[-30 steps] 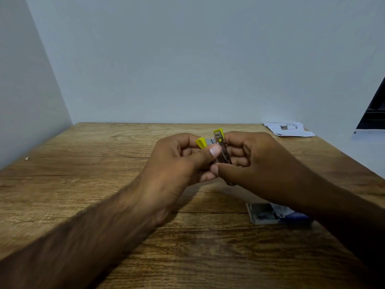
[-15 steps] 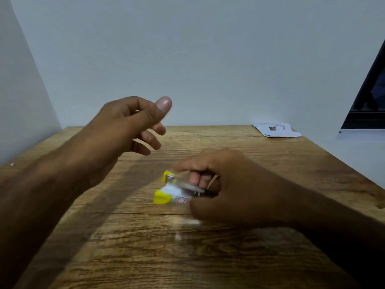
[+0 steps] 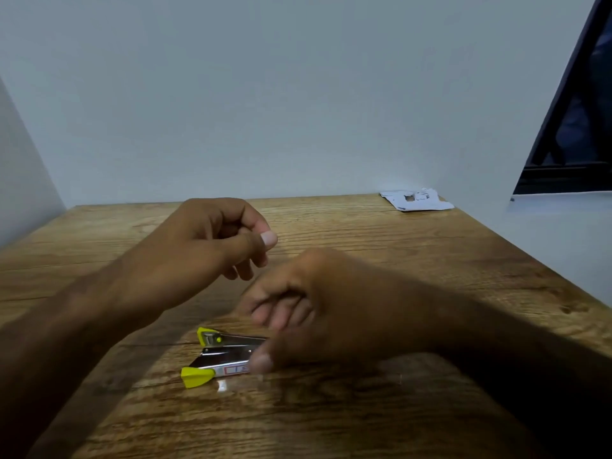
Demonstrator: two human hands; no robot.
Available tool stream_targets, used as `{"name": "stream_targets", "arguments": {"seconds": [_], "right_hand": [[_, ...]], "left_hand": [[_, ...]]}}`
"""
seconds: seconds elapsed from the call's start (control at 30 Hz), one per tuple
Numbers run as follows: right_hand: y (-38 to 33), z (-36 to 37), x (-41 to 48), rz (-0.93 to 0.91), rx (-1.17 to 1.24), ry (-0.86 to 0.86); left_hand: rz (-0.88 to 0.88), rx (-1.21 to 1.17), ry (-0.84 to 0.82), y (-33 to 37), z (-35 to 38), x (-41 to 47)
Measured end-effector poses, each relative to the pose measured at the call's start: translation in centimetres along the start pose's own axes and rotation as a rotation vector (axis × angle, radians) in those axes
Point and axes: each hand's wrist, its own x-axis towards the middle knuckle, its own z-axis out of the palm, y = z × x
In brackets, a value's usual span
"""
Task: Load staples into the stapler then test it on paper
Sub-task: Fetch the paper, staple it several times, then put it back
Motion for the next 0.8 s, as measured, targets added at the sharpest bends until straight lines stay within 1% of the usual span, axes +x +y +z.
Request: {"name": "stream_targets", "arguments": {"seconds": [0.07,0.17,0.27,0.33,0.43,0.5,0.6,0.8], "right_hand": [[0.6,-2.4,-0.5,0.056,-0.010,-0.051],[1.5,-6.4,-2.0,0.155,-0.054,-0.185],[2.4,-9.1,-3.8,0.286,-0.144,-0.293],[2.8,-9.9,-4.6,0.383,-0.219,-0.350],[3.4,-10.0,-4.9,0.511,-0.211,-0.398],[3.7,-9.6,-4.7,0.540,-0.200,-0.426],[4.0,-9.1,-4.1,0.537,-0.215,-0.457],[4.3,-8.8,-3.7,0.535,-0.190,-0.446]], "left_hand": [[0.035,0.015,-0.022,0.1,0.2,0.0],[0.088,0.097,-0.064,0.3,0.9,-0.2],[0.164,0.332,-0.139,1.0,2.2,-1.1],[0.186,0.466,-0.210,1.6,3.4,-1.9],[0.274,0.671,-0.237,2.1,5.5,-2.6],[0.291,0.690,-0.230,2.4,6.5,-2.7],[0.264,0.687,-0.237,2.6,7.0,-2.6],[0.151,0.518,-0.227,2.6,6.5,-2.6]]}}
